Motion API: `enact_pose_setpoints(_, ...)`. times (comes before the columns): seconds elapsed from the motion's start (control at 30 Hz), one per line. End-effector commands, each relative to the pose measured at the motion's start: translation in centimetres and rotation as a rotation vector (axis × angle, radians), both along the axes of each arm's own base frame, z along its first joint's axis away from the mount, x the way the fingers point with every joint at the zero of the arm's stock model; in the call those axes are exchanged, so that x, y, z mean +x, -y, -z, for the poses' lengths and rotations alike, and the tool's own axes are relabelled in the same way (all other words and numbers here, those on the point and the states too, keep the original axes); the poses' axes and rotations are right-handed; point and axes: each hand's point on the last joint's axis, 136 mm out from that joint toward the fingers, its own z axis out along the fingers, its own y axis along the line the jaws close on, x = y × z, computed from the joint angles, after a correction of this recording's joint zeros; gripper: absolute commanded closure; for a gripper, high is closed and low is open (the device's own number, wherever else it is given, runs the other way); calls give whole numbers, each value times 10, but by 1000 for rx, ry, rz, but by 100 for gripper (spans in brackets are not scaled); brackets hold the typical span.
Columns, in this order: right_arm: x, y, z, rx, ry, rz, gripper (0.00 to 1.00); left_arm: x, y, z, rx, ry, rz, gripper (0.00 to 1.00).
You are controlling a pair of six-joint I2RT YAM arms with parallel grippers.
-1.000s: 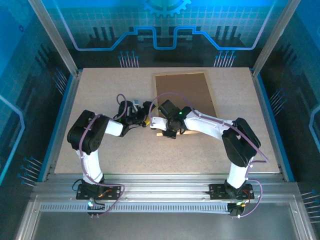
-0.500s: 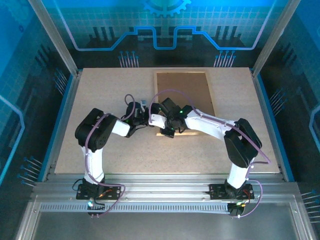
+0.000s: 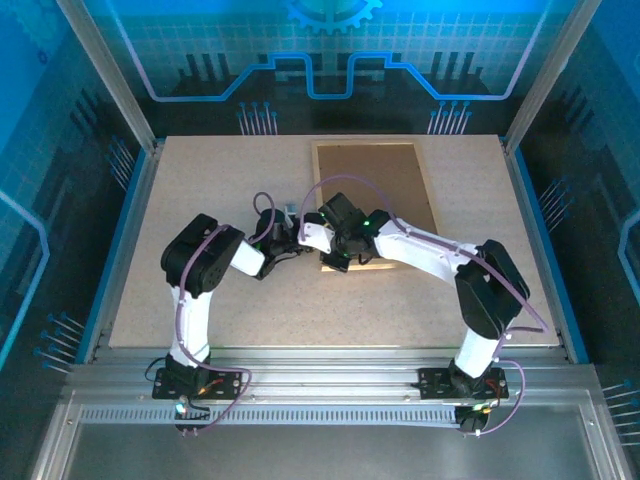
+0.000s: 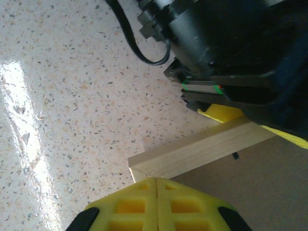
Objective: Put the photo into the frame
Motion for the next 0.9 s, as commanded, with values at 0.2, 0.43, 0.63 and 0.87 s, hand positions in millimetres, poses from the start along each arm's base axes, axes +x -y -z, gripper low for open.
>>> enact_pose_setpoints(0.2,9,33,-24,45,73,258,32,-8,18,-30,-54,80,59,72)
enact_pose_setpoints(0.43,1,29,-27,37,196,361,0,-11,22,-48,-75,92,67,82)
enact_pose_setpoints(0.63,-4,22,-20,-167,218,440,0,-14,25,-62,-73,106,73,83)
enact_pose_setpoints(0.87,-16,13,3,-351,291,392,0,-15,26,-74,-88,119,77,83)
